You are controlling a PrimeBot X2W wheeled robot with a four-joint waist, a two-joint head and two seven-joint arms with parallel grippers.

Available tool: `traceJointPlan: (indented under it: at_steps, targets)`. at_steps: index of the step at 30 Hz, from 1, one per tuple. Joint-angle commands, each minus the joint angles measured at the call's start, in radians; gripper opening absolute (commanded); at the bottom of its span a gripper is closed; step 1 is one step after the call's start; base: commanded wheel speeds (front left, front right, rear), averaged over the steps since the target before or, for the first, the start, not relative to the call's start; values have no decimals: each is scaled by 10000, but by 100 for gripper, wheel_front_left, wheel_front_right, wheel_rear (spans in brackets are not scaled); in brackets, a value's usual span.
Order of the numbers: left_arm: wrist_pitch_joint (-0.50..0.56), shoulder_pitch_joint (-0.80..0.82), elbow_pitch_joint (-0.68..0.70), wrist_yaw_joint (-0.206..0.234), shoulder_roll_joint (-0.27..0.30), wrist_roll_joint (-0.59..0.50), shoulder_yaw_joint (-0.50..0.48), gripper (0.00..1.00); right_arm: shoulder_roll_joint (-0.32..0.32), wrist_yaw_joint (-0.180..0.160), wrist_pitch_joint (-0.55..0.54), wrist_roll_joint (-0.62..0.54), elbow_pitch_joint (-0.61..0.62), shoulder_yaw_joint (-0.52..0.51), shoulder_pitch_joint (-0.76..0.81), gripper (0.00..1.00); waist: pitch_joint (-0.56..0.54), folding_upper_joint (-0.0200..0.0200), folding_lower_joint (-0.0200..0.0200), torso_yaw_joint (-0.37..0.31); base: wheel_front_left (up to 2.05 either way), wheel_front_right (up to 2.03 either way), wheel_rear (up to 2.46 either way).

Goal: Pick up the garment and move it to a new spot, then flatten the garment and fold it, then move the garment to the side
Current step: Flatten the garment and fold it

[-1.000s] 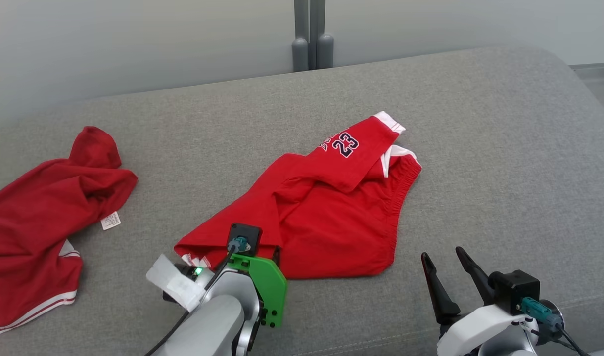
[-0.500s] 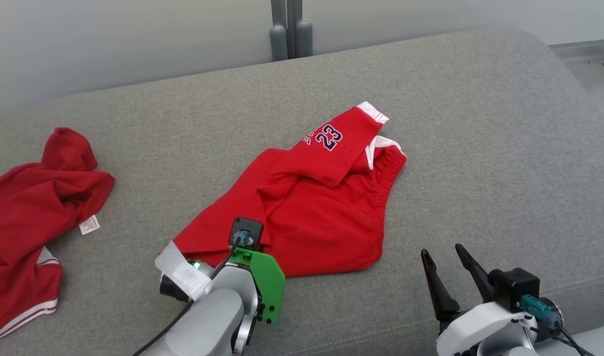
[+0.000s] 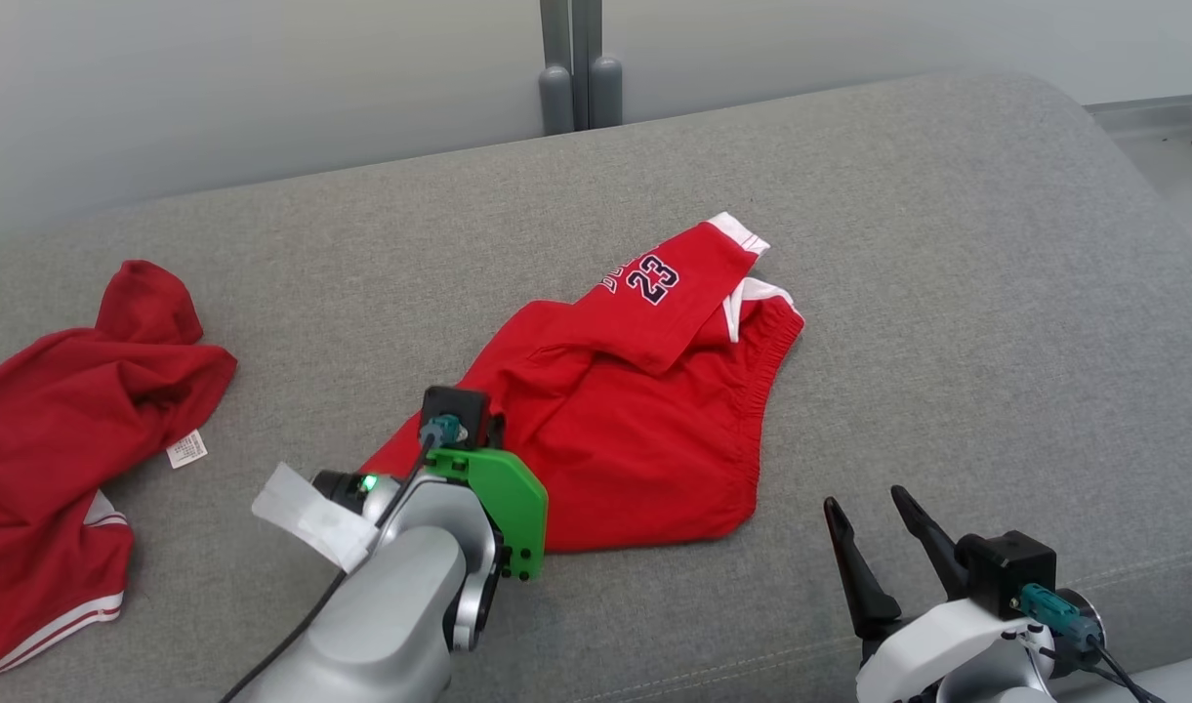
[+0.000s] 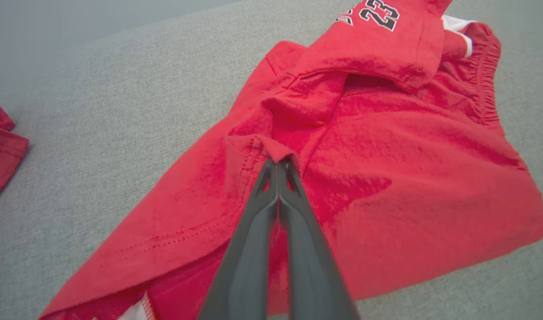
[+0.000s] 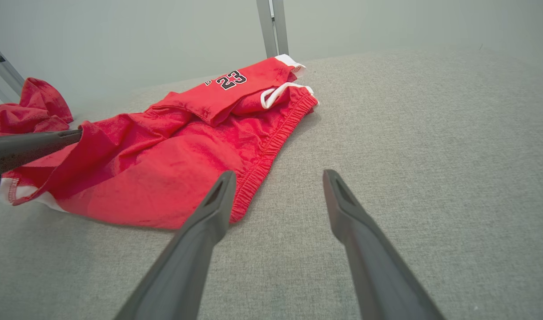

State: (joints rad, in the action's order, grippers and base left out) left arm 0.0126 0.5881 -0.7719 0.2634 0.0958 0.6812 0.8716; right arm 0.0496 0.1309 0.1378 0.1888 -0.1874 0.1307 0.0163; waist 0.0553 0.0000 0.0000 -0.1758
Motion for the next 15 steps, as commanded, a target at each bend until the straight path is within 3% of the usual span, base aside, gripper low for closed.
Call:
traceJointPlan:
  at_steps: [1,15]
  targets:
    - [-130,317,32,1,86,14,-134,0,17,-3,-31,-36,35,11,71,100,-32,0,0,19,0,0,0]
    - [-368,2016,-901,72,1696,-105,-838,0,17,-3,-67,-105,219,180,-225,100,699,0,0,-275,0,0,0]
